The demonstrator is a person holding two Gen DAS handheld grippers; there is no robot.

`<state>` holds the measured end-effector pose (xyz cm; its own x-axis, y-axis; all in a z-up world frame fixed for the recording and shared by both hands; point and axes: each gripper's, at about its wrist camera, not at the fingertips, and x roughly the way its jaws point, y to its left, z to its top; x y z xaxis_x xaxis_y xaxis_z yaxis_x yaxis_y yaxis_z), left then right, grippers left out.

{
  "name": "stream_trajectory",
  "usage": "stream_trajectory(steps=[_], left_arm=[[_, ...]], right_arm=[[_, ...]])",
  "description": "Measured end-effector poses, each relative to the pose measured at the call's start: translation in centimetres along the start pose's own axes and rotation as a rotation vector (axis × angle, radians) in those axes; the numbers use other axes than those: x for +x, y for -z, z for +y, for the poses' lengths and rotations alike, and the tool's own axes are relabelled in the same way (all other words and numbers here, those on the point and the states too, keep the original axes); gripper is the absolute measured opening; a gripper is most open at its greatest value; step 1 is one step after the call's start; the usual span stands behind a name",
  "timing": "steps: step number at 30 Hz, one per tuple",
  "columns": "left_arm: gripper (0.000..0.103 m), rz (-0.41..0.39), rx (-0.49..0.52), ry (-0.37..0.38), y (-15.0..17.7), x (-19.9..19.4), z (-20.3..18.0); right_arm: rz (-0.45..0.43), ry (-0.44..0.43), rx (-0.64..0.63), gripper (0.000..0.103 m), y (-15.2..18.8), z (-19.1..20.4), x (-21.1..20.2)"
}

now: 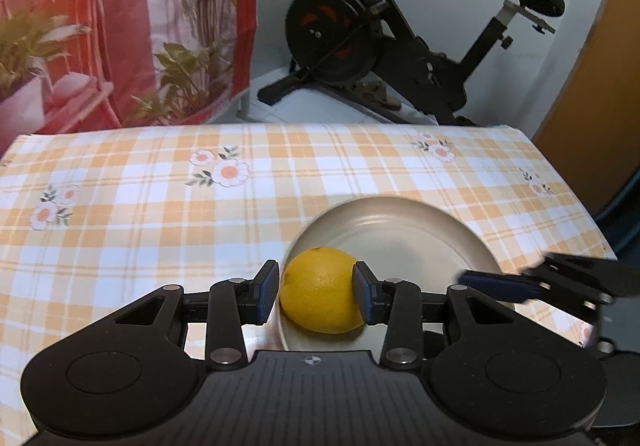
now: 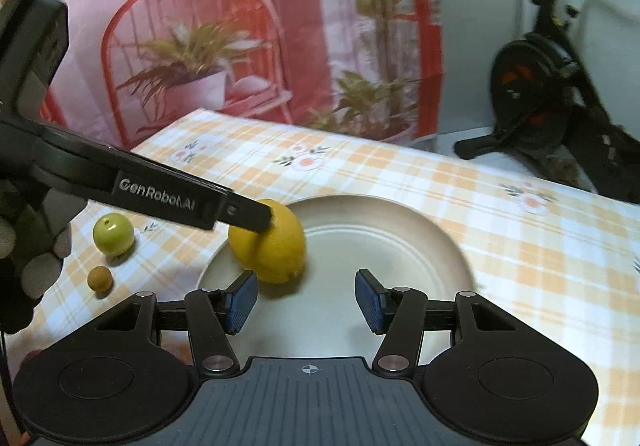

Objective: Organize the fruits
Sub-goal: 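Carry the lemon onto the beige plate and open the left gripper, then withdraw the left gripper from the plate back toward the fruit pile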

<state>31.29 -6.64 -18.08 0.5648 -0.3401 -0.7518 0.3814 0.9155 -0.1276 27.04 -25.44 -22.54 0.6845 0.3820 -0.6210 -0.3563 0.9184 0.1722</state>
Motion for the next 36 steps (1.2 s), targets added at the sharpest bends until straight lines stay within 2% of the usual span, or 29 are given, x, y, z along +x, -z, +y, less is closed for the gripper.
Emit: stream_trajectory(steps=[10,15,25,36], left_arm=[[0.043,-0.089,-0.032,-0.03,1.3,-5.4,0.6],[0.043,-0.124,-0.036,-0.054,2.5,-8.6,1.0],[0.043,-0.168,-0.106,-0.127,5.4,-13.8,3.4],[0.043,-0.216,-0.195,-0.217,5.4,-17.6,8.4]], right_arm=[[-0.071,0.079,0.074,0.051,3.4,0.7,-5.8],[-0.09,0.084,0.101,0.051,4.6,1.6,-7.5],[-0.083,0.074,0.085,0.051,5.7,4.2,-8.1],[-0.088,0.067,0.082,0.051,5.3,5.0,-8.0]])
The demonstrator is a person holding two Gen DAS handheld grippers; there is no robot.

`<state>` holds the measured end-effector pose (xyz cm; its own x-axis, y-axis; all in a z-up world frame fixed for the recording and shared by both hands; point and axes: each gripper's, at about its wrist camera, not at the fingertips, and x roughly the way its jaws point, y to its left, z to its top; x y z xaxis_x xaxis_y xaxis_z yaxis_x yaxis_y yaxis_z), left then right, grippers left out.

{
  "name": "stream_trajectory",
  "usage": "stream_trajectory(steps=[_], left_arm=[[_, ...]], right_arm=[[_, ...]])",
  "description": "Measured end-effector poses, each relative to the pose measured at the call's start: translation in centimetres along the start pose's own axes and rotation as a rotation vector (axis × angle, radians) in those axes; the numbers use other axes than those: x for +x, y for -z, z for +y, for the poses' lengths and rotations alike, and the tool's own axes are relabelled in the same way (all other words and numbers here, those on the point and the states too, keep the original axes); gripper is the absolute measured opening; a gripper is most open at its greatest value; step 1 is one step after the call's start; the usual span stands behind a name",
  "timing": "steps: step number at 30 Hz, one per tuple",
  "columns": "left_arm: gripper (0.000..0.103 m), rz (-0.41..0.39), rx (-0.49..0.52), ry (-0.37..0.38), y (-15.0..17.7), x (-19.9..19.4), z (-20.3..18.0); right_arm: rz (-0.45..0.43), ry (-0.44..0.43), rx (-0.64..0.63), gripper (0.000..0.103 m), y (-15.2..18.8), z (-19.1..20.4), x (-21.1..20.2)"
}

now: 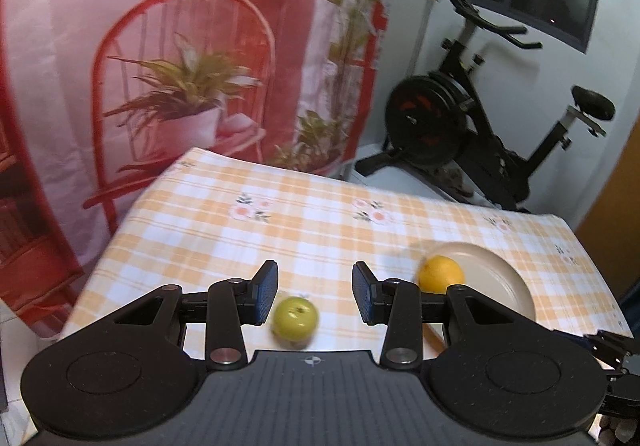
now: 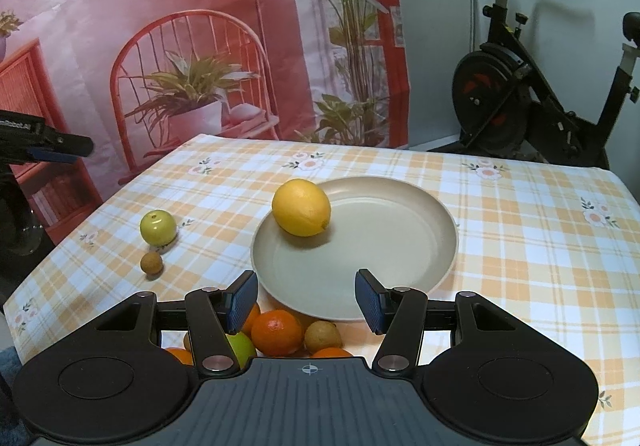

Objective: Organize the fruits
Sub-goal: 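Withdraw the left gripper from the plate back toward the fruit pile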

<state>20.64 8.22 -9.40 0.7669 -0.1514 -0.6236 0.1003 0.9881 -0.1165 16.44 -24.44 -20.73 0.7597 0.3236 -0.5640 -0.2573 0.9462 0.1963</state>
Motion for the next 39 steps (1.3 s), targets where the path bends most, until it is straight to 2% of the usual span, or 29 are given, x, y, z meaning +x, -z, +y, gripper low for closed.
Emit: stream_trajectory(steps=[4,7,13,16,25,31,39], left_arm=[[0.043,0.004,-0.01,-0.003,-0.4,0.0,1.2],[0.043,-0.005,0.034,-0.021,-1.1,-0.1,1.6],[0.043,-0.096,0.079,-0.04,-3.8,-1.3,1.9],[0.043,-0.111,0.078,-0.036,-3.6,-1.2,1.5],[0.043,-0.037,-0.008,0.013,-0.2,0.9,1.4],[0.043,0.001,-0.02,0.04,1.3,1.4,1.2],[0.043,0.047,0.01,0.095,3.0,2.2,-1.0]], right_arm=[[0.003,0.011,0.007,0.051,0.0,-0.4,0.2],[0.002,0.022,0.007,0.051,-0.1,-0.6,0.2],[-0.015,0.049,0.018,0.051,-0.5,-1.4,-0.1],[-0.013,0.059,0.025,0.051,-0.3,-1.8,-0.2],[0.019,0.072,0.015,0.051,0.6,-2.1,0.1],[0.032,0.063,0.015,0.05,0.9,-1.9,0.3],[0.063,0.057,-0.011,0.05,1.5,-1.3,0.5]])
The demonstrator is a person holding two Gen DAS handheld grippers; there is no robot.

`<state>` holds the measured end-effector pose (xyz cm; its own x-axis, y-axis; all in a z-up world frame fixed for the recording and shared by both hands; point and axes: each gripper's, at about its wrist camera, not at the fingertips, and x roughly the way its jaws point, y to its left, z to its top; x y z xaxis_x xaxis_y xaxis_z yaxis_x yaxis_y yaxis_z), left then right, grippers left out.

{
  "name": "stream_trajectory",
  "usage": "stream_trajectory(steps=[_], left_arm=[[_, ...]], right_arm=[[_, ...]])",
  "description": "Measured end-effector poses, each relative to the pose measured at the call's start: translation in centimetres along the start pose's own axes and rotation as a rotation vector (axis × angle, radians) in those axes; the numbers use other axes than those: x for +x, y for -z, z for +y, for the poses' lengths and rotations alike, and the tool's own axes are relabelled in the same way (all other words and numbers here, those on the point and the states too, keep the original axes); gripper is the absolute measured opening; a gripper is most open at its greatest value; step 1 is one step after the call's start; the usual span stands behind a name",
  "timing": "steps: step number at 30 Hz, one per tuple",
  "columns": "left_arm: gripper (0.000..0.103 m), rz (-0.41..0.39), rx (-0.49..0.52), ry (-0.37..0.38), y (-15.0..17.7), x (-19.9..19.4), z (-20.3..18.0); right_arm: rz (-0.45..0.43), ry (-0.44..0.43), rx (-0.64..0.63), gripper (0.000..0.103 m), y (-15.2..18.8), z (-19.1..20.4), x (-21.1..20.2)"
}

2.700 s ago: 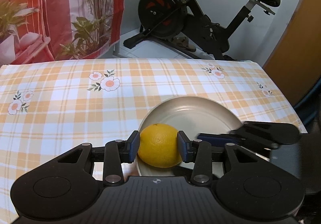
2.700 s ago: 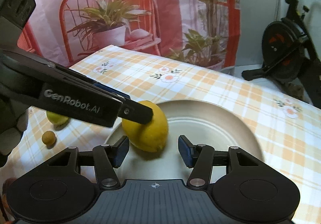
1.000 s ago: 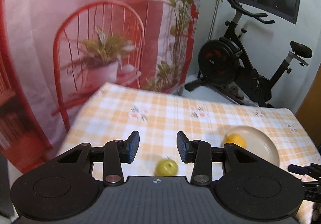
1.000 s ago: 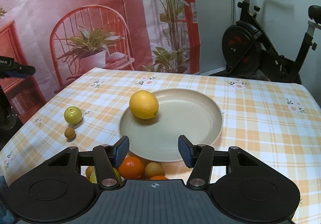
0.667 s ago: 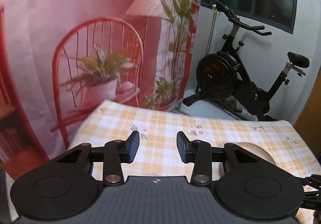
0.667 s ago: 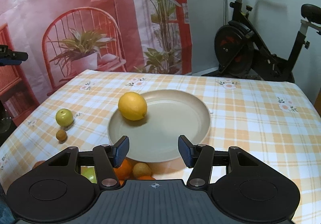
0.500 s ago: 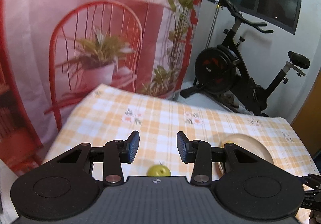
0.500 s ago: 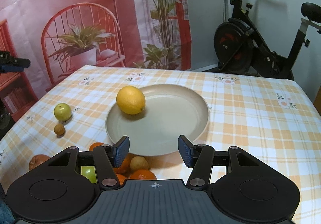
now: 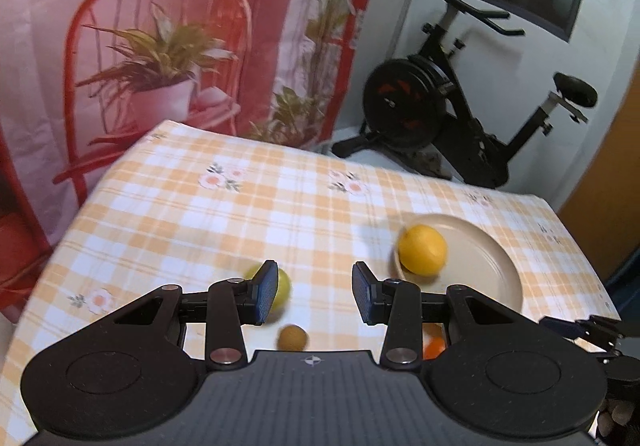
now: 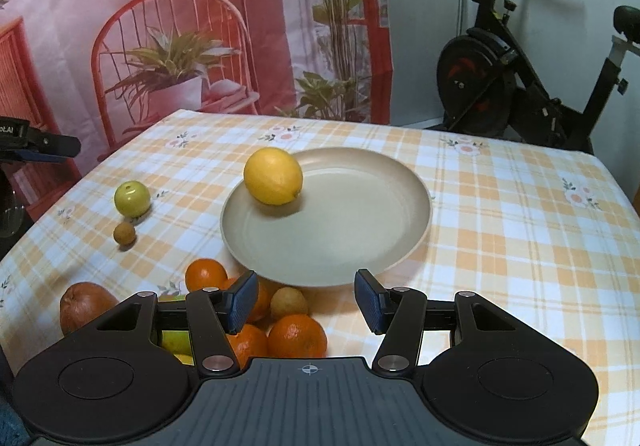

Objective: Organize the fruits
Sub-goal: 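Withdraw the left gripper from the plate back toward the fruit pile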

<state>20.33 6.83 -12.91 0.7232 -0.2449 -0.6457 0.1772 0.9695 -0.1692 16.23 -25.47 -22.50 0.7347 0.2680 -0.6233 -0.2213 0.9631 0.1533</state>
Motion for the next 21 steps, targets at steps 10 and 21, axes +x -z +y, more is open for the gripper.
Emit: stream_trajectory(steps=[10,21], left_arm=[[0.043,0.038,0.045,0.044,1.5,1.3,-2.2],[0.043,0.097,0.052,0.097,2.1,2.8,-3.9]], right_arm=[[0.048,-0.005,-0.011,0.046,1.8,-0.1,-0.1],[0.091,-0.033,0.026,0.043,2.4,-0.8,1.2]])
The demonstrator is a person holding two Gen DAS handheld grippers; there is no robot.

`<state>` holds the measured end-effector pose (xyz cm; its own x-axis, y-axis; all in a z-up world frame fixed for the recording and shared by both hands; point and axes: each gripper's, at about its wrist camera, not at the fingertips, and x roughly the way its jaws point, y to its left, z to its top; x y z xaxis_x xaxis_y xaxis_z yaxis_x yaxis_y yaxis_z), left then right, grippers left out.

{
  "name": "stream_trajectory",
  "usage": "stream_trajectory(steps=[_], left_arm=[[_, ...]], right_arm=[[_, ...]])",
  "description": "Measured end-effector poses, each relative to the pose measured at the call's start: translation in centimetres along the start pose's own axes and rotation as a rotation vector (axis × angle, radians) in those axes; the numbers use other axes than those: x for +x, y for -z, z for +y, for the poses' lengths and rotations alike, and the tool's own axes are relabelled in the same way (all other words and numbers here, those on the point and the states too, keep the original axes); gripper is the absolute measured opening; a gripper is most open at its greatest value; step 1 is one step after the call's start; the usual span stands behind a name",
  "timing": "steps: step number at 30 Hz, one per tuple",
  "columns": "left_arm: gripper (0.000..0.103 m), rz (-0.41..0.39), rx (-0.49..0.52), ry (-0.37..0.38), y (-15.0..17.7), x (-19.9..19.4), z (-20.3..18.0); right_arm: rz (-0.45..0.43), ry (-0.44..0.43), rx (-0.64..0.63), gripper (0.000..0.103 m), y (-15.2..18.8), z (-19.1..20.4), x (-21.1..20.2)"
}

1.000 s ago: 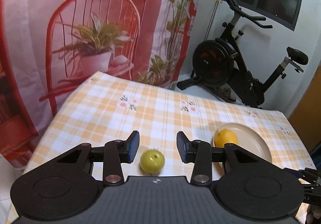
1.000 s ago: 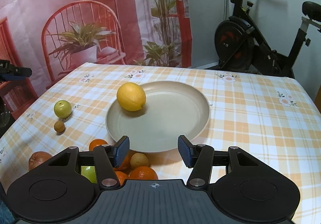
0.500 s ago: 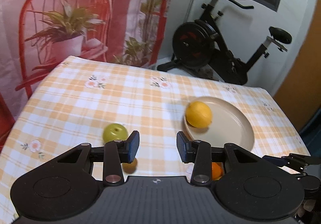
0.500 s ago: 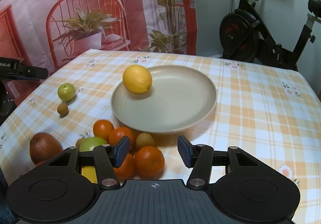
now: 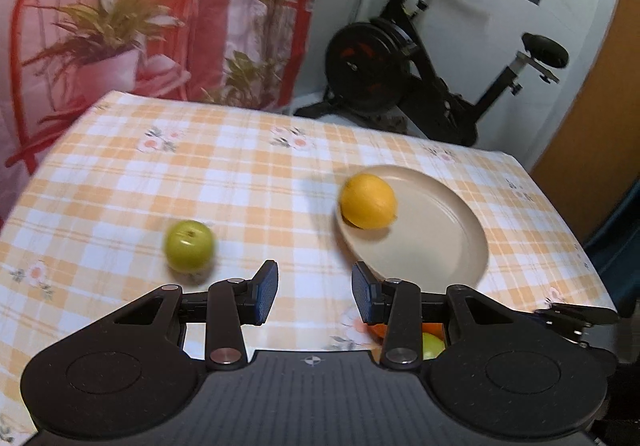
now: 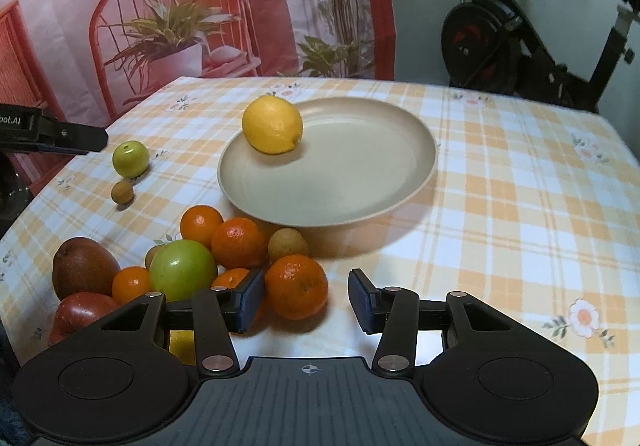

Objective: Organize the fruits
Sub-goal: 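Withdraw the left gripper from the plate back toward the fruit pile, then grasp a tangerine with the right gripper while the left gripper grasps another tangerine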

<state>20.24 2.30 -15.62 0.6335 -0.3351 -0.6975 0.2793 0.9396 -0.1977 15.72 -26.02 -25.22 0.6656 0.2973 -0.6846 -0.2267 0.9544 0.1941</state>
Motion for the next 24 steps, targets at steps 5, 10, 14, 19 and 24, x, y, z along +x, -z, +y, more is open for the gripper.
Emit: stream_trajectory(steps=[5,10,14,19,24], left_arm=[[0.043,0.055,0.09,0.091,0.2,2.4,-3.4],[0.041,0.107,0.166,0.168,0.8,4.6,-6.2],[0.041,0.152,0.193,0.186,1.3,5.7,-7.6],[0.041,0.192,0.23,0.175,1.6,6.8,-8.2],[0.041,0.215,0.269,0.154,1.7,7.4,-8.6]], right_arm=[[0.003,-0.047,0.043,0.035,0.0,-0.5,0.2],[0.006,-0.076,0.098,0.034,0.1,-1.2,0.4],[0.0,-0.08,0.097,0.033,0.2,-1.3,0.3],[-0.013,-0.065,0.087,0.033,0.4,-1.3,0.0],[-0.029,-0.049,0.085,0.033,0.5,-1.9,-0.5]])
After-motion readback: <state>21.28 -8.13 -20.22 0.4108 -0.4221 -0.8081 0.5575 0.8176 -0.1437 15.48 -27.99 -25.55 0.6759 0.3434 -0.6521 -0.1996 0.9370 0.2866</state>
